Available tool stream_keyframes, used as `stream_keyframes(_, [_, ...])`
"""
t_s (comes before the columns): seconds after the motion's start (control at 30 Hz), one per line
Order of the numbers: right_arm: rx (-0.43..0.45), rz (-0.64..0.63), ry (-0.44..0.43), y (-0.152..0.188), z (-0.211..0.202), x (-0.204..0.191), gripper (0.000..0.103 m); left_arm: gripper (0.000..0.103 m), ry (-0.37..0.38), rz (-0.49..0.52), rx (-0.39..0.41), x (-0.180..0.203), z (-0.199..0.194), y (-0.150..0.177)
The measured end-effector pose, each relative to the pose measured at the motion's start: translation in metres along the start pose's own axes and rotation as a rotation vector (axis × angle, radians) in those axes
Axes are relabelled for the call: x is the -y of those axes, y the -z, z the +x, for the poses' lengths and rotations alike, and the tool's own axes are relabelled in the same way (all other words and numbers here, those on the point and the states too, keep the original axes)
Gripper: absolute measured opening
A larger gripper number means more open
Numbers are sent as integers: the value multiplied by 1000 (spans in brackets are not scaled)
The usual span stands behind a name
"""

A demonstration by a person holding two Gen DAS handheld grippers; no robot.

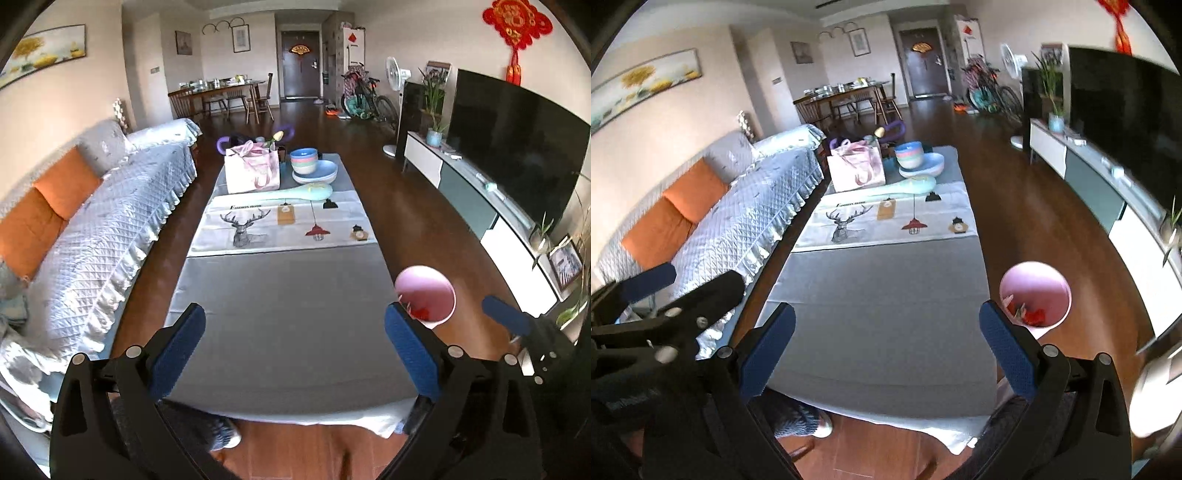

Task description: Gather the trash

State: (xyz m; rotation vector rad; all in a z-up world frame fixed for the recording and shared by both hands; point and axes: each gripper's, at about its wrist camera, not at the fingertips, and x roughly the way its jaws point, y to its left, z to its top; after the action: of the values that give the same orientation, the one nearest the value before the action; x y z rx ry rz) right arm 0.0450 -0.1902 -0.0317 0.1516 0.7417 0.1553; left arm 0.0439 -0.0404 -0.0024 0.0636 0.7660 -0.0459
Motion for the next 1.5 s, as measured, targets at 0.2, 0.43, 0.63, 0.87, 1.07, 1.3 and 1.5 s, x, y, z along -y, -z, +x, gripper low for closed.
stream_keyframes(0.2, [-20,7,10,4,-8,-16,98,94,-9,9,-2,-8,-8,3])
stream_keyframes(0.43, [-12,-17,29,6,-15,-31,98,95,-13,-7,9,-12,-16,9])
stream_keyframes(0.63, [-35,-22,38,6,-12,-34,98,94,-25,-26,-14,-16,-16,12])
stream_keyframes(0.87, [-45,-22,33,7,-9,-33,98,95,-35,-25,-22,-16,-18,16])
stream_keyframes(1.07, [-44,-15,41,9,-11,-32,98,95,-23,-12,-24,-15,-18,16])
stream_keyframes(1.3, [-31,-9,54,13,-12,-30,98,94,-16,-8,-12,-13,-21,18])
stream_keyframes(1.5, [-34,-14,50,14,-12,-31,98,94,-20,-14,-13,-14,-21,19])
